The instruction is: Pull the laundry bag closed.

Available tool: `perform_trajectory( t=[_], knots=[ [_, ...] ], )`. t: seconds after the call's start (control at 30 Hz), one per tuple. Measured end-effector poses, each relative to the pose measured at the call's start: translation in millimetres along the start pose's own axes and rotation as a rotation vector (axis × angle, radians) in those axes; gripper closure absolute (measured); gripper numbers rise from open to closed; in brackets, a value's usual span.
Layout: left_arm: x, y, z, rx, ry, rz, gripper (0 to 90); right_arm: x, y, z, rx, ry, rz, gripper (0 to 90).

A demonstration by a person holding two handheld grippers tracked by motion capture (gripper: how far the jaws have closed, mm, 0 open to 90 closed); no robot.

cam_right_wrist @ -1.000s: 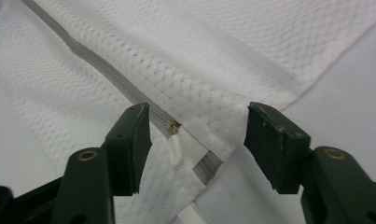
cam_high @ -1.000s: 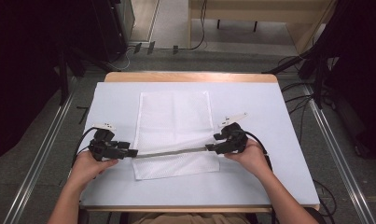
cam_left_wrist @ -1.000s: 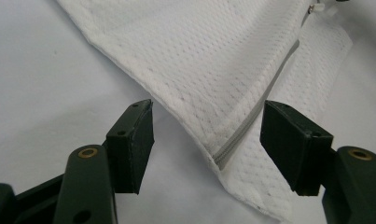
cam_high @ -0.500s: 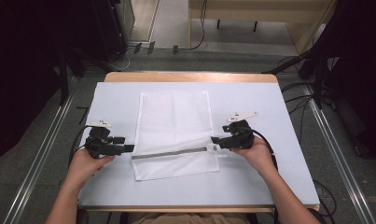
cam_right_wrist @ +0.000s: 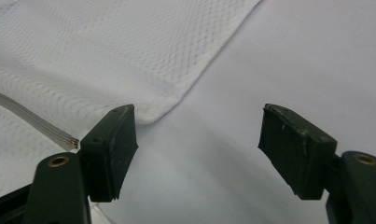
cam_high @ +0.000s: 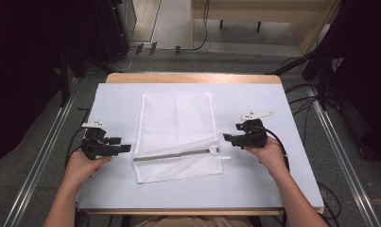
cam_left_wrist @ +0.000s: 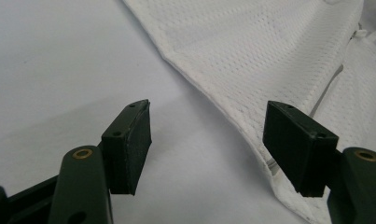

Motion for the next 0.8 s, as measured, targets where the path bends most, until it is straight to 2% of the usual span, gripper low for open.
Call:
perform_trajectory(
  t=[0.2, 0.4, 0.43, 0.57, 0.8],
  knots=[
    [1.9, -5.3, -1.1, 0.015, 0.01, 0.015, 32.8, 6.3, 9.0, -2.5, 0.013, 0.011, -0.028, 27.1],
    [1.9, -11.5, -3.1, 0.027, 0.0, 0.038, 32.0, 11.5, 18.9, -6.4, 0.024, 0.004, -0.052, 24.6],
    [1.9, -11.9, -3.0, 0.03, 0.003, 0.039, 31.7, 12.3, 20.0, -7.5, 0.02, 0.001, -0.042, 23.0],
    [1.9, -12.8, -3.0, 0.032, 0.002, 0.047, 31.1, 13.5, 24.1, -9.2, 0.008, -0.006, -0.049, 23.1],
    [0.4, -13.1, -3.6, 0.037, -0.004, 0.049, 30.3, 12.4, 24.1, -10.3, 0.011, -0.017, -0.045, 23.2]
  ],
)
Point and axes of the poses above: each handheld gripper's, and its own axes: x roughly backward along the jaws, z roughly out of its top, y roughly to its right, the point moved 6 cm from there along -x, roughly forward along the jaws, and after that the axes turned 5 degrees about z, right-handed, at the moved point
